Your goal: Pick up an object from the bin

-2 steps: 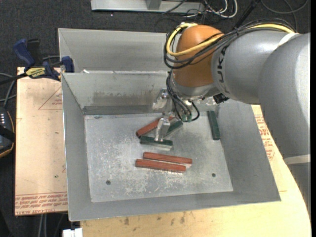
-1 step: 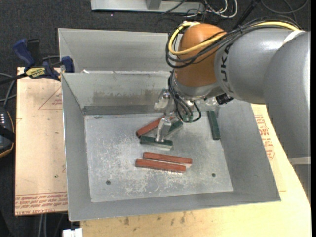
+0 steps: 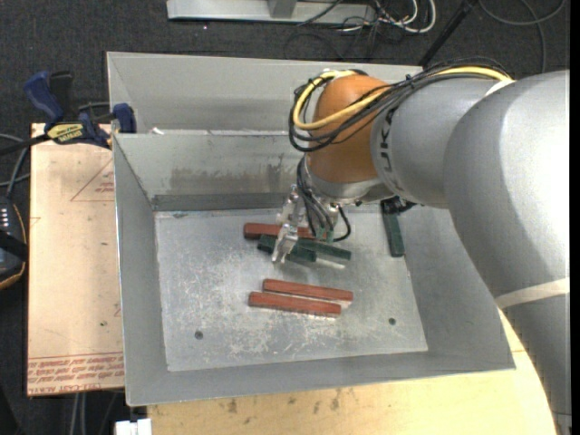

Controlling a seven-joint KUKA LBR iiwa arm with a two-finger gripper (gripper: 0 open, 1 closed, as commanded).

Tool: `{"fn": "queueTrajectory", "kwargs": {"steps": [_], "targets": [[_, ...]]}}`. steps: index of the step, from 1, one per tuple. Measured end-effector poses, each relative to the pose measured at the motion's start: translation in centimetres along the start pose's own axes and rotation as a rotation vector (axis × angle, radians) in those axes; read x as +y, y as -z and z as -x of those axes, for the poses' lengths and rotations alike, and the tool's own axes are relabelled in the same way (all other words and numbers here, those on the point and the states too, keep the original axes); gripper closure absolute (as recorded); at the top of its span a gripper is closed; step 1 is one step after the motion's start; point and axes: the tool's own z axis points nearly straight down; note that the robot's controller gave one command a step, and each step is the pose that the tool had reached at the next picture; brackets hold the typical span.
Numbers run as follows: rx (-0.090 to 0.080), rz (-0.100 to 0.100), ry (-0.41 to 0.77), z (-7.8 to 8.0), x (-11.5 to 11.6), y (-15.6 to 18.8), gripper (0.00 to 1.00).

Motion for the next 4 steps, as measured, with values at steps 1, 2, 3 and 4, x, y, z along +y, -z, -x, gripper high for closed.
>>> {"fn": "queueTrajectory", "kwargs": {"steps": [1,2,3,4], "targets": [[0.0,0.0,0.0,0.0,0.0,0.0,1.0],[0.013,-0.006,-0.039,-0.3,0.6,19.5,1.0],[0.007,-0.005,-0.043,-0.2,0.7,21.8,1.0],[0.021,-0.01,-0.034,-2.5,1.3,12.2,0.0]]}}
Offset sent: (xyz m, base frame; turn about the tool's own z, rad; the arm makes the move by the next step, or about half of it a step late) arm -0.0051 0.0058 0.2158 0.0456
